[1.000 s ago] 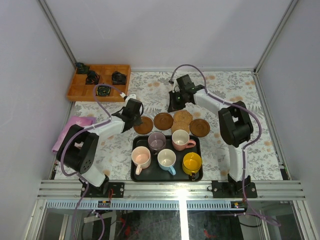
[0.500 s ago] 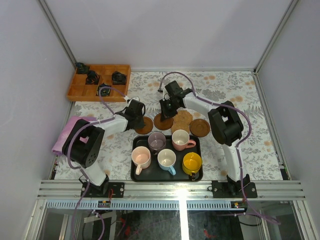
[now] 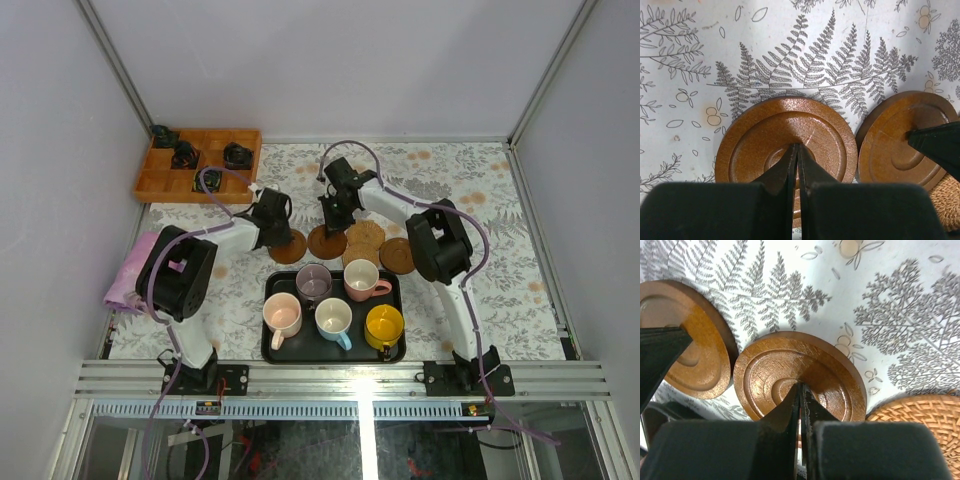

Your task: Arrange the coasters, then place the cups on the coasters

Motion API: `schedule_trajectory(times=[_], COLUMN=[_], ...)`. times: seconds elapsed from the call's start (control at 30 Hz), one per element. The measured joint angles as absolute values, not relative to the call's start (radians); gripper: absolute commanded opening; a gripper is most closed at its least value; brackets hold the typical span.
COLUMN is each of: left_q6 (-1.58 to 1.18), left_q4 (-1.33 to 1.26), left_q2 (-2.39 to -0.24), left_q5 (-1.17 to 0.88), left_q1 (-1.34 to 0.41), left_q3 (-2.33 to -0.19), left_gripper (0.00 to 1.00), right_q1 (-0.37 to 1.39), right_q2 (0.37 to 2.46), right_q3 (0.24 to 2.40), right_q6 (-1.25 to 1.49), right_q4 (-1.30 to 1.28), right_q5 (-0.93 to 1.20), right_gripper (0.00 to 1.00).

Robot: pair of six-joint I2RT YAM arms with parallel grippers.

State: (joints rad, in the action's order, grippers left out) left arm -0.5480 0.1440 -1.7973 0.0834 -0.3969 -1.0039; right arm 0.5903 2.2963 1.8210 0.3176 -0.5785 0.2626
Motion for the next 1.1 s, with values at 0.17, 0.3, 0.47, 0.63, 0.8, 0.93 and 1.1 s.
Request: schedule_trajectory(times=[0.17,0.3,0.47,0.63,0.8,0.93,1.1], left_q6=[-0.553,-0.553,-0.54,-0.509,-0.478,-0.455,-0.427], left_q4=[0.148,0.163,0.204,0.255,0.294,0.317,0.336], left_q2=[-1.816,-1.85,-1.927,-1.994,-2.053,-2.093,-2.121], left_q5=[0.076,0.075,0.081,0.095,0.092,0.081,0.075], left_q1=[-0.373,-0.348,-0.317,-0.302,-0.293,-0.287,-0.285], left_q3=[-1.027,-1.074,-1.187,-1.294,-1.388,-1.45,-1.497], left_gripper=[0.0,0.0,0.0,0.0,0.0,0.0,0.0], right_q1=[0.575,0.516,0.406,0.296,0.22,0.176,0.129], right_q2=[2.334,2.357,2.396,2.431,2.439,2.405,2.339], right_q3=[1.891,1.929,1.996,2.056,2.067,2.0,1.885], right_q6=[0.344,0.375,0.398,0.409,0.418,0.428,0.445], right_q4=[-0.62,-0.624,-0.619,-0.609,-0.596,-0.54,-0.495], right_q5=[0.228,0.225,0.196,0.154,0.113,0.095,0.066], right_gripper=[0.0,0.0,0.0,0.0,0.0,0.0,0.0])
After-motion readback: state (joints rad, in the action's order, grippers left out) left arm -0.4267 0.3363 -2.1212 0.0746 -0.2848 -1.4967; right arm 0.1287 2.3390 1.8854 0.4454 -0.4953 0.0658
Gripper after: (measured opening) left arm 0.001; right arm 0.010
